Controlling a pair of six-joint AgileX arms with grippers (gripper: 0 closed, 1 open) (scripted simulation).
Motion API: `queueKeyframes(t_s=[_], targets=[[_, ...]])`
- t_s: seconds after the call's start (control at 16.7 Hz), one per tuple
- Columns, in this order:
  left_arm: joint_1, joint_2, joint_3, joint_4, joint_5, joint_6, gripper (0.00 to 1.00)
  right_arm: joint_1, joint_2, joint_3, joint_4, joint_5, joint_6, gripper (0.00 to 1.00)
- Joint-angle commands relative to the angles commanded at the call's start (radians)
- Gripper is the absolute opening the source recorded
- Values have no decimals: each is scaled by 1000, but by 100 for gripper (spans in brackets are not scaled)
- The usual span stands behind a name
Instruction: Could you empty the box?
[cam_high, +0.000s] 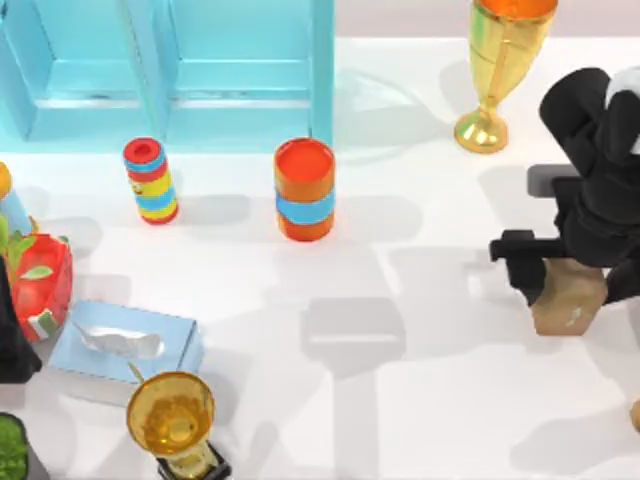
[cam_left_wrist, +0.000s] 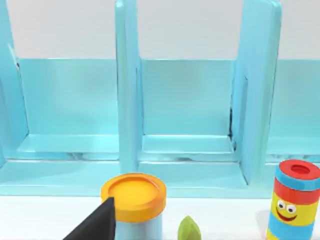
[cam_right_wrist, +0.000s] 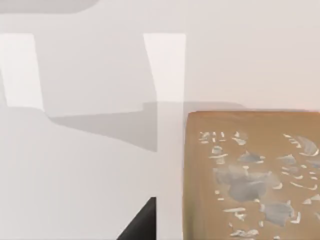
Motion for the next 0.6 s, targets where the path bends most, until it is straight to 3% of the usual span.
queueKeyframes(t_s=[0.6], targets=[[0,0,0,0,0,0,100,-1,-2,3,-4,0,0,100]])
